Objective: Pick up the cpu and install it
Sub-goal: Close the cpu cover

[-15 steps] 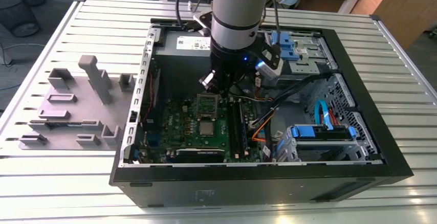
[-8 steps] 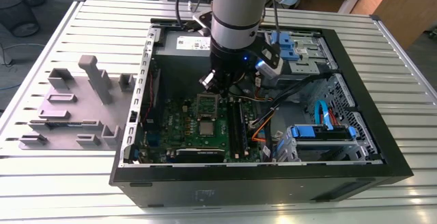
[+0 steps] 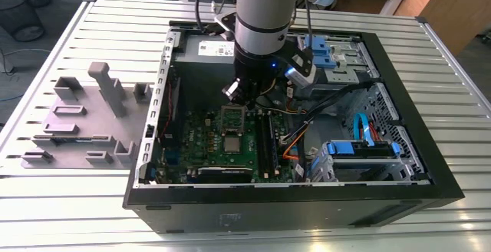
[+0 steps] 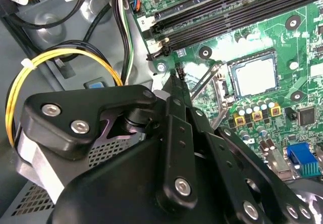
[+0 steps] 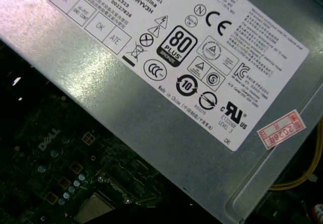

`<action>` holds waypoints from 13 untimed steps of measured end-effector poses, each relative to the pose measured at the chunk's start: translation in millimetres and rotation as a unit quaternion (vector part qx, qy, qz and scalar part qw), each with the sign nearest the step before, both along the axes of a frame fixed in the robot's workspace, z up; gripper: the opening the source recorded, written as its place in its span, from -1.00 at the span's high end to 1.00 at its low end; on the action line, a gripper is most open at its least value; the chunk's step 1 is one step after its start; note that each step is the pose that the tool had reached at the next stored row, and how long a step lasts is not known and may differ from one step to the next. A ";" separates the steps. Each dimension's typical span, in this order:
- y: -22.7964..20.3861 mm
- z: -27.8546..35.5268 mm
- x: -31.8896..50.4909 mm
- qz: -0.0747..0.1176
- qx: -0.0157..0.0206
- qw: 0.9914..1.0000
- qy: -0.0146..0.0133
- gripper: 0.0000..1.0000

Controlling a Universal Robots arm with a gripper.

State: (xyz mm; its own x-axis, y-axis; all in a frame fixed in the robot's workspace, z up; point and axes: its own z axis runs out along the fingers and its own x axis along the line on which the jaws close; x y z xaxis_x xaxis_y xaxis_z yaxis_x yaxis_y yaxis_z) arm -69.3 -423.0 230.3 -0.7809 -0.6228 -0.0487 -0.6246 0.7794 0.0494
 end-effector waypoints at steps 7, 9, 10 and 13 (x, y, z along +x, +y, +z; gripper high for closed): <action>0.1 2.9 -0.1 0.001 0.000 1.000 0.000 0.79; 0.1 3.3 -0.1 0.002 0.000 1.000 0.000 0.79; 0.1 3.6 -0.1 0.002 0.000 1.000 0.000 0.79; 0.1 4.7 -0.1 0.002 0.000 1.000 0.000 0.79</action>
